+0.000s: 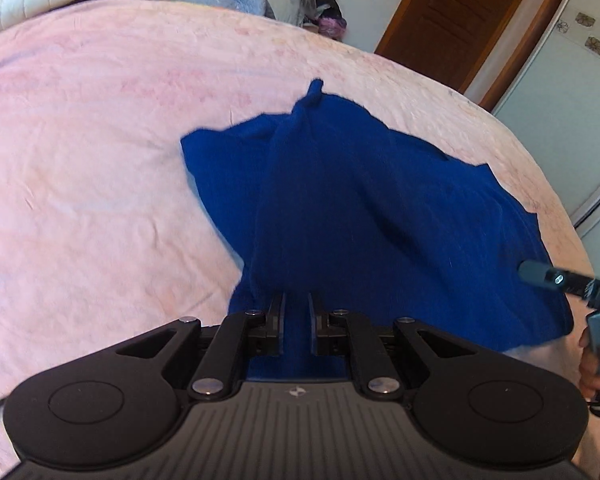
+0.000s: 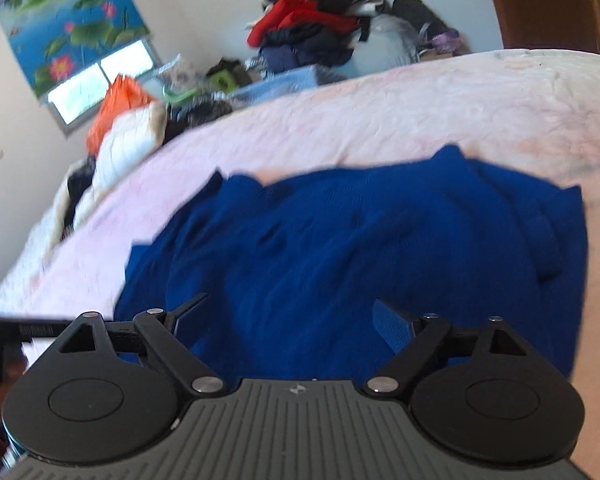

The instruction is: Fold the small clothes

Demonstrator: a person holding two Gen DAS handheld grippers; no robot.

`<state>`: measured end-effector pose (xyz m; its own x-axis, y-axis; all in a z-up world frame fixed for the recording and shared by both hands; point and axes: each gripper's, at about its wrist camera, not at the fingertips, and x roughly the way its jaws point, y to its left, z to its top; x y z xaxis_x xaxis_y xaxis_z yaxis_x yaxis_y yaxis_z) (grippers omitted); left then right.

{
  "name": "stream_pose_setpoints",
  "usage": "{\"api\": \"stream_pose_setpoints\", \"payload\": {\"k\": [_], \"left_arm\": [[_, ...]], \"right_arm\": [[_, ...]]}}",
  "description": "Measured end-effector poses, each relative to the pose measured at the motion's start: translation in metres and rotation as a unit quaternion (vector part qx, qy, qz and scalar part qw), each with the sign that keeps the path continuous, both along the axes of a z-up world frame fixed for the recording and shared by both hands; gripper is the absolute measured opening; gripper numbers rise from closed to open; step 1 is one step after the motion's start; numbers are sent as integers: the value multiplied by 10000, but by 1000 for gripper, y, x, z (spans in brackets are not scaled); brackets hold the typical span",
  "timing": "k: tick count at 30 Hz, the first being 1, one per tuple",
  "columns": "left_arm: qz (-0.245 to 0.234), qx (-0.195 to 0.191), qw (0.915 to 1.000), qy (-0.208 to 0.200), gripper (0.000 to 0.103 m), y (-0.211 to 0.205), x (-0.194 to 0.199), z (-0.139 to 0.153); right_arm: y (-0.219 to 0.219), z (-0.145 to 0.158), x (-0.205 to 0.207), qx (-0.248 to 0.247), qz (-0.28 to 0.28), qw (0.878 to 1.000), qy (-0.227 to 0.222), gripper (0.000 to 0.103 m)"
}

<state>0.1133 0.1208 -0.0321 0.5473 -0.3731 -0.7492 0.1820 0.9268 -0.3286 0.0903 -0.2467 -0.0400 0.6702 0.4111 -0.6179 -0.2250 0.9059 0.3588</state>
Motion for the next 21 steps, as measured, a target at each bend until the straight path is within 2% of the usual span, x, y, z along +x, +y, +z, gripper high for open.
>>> {"api": "stream_pose_setpoints", "payload": {"k": [2,5,7,9,14,16,21], "left_arm": [[69,-92,9999,-40,10,4,-5,-1],[13,-272,9996,-17,11,11,-12,-1],[-30,-464,9989,116,11,14,-15,-6],[-81,-542,9984,159,11,14,-18,-10],[-41,-438,9990,72,10,11,-23,-9],[-14,-355,9994,20,3,12,-26,-7],[223,-184,9993,-241,0,25,-42,7]], "right_arm": [[-4,0,-14,-161,-279,9994,-153,89],[-24,5,-25,27,-631,9976,-288,90],[-28,6,-29,212,-610,9976,-256,91],[-19,5,-30,110,-443,9987,-246,92],[3,-8,-30,-79,-296,9995,-102,94],[6,-11,-33,-182,-284,9993,-136,94],[3,-10,-39,-533,-332,9979,-126,94]]}}
